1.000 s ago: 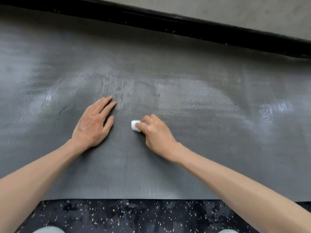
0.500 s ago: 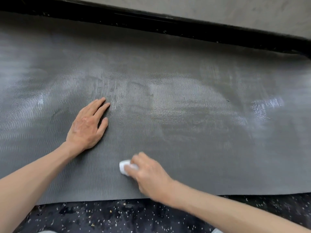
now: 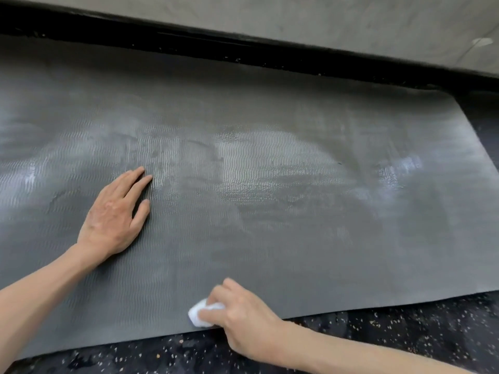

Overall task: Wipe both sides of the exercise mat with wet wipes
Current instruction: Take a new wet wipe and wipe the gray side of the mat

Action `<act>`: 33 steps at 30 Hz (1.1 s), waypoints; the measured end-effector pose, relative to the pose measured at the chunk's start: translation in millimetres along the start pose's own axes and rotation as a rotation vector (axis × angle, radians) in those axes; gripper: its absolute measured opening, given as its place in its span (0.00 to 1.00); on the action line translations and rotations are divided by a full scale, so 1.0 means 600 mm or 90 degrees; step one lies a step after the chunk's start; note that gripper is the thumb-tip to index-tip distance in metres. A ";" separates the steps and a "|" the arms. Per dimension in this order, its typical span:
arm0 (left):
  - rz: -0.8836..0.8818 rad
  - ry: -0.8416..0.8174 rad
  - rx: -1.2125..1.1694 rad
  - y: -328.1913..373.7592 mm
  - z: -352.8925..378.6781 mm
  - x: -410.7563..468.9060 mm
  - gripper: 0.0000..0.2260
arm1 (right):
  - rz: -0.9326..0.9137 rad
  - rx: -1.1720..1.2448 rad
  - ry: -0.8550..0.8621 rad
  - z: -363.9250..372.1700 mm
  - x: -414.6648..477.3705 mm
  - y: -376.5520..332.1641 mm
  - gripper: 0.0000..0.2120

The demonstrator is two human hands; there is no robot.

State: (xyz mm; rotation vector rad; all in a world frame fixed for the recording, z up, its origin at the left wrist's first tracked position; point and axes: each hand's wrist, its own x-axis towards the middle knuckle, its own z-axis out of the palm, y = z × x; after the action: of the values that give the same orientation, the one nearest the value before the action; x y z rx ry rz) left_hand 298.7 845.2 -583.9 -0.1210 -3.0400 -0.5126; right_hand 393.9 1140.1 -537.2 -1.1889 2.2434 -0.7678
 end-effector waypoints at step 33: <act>-0.009 -0.016 0.033 0.025 -0.003 0.010 0.26 | 0.117 -0.245 0.290 -0.110 0.088 0.137 0.17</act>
State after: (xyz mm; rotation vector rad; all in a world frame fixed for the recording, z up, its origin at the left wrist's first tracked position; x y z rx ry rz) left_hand 294.3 859.3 -576.6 -0.1039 -3.0778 -0.4370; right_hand 277.6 1149.6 -552.5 -1.0202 2.9340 -0.5920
